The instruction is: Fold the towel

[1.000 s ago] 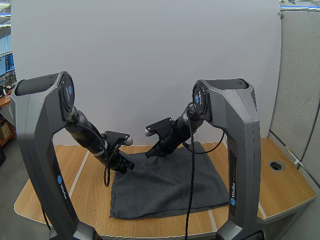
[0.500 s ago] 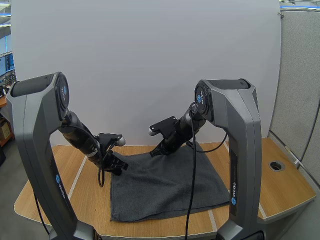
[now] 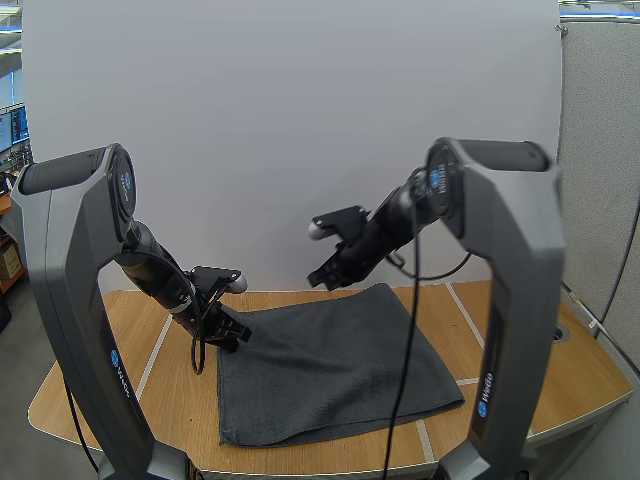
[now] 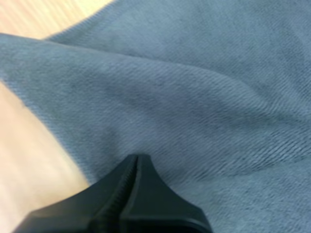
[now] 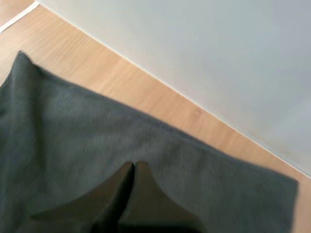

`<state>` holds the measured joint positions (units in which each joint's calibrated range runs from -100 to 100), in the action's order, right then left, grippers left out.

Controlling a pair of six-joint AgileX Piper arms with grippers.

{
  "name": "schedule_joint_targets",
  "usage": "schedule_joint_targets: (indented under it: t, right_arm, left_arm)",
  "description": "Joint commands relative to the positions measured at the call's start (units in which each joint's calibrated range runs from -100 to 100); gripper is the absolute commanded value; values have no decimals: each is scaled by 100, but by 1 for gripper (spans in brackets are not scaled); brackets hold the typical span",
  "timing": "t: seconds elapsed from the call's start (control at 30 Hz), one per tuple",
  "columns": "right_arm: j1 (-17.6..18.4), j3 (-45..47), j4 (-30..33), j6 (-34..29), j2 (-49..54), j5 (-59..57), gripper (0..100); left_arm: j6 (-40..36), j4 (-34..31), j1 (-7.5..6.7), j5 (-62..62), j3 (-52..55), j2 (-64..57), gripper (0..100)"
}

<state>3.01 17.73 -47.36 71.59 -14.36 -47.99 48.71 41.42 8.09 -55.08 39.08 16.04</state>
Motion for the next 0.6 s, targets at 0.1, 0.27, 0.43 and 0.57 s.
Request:
schedule_joint_targets:
  t: [0.1, 0.27, 0.43, 0.57]
  right_arm:
    - [-543, 697, 1527, -638, 1443, -2712, 0]
    - [-611, 1636, 1722, -602, 1844, -2728, 0]
    - [-611, 2326, 1722, -527, 2068, -2787, 0]
    - [-611, 2624, 1709, -492, 2241, -3255, 0]
  left_arm:
    - [-10, 11, 41, -901, -857, -697, 0]
    - [-129, 64, 41, -1330, -1219, -789, 0]
    - [-87, 184, 34, -1038, -1245, -775, 0]
    - [63, 372, 5, -879, -1276, -722, 0]
